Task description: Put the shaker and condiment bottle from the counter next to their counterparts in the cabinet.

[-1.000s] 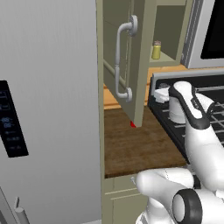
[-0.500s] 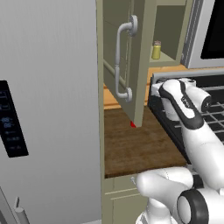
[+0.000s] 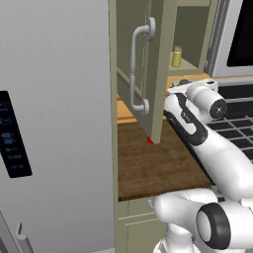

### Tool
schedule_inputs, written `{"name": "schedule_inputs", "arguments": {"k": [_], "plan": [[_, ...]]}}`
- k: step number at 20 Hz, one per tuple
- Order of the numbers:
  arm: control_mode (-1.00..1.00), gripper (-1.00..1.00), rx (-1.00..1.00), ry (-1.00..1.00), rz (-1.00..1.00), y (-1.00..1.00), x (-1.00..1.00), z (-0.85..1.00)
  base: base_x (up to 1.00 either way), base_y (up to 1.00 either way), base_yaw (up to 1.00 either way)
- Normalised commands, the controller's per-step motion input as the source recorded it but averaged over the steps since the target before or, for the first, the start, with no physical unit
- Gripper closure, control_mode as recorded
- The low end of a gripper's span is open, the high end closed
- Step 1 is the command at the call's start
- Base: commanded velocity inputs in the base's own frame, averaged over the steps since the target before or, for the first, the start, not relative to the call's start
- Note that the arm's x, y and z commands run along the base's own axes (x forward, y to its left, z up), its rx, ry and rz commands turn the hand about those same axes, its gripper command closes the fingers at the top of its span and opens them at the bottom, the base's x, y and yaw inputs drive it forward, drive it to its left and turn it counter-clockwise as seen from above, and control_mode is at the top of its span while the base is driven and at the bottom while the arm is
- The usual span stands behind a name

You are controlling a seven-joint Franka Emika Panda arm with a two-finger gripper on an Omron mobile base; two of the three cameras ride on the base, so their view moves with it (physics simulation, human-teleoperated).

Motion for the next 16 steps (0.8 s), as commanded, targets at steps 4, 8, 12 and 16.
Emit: {"name": "schedule_inputs", "arguments": {"k": [4, 8, 12, 16], "plan": [[-1.0, 1.0, 0.07, 0.11, -0.17, -0.01, 0.13, 0.77, 0.0, 0.0, 0.0], [-1.0, 1.0, 0.18, 0.1, -0.17, -0.01, 0.06, 0.9, 0.0, 0.0, 0.0], [-1.0, 1.0, 0.14, 0.09, -0.16, 0.0, 0.0, 0.81, 0.0, 0.0, 0.0], [-1.0, 1.0, 0.01, 0.03, -0.04, 0.0, 0.0, 0.32, 0.0, 0.0, 0.0]]}}
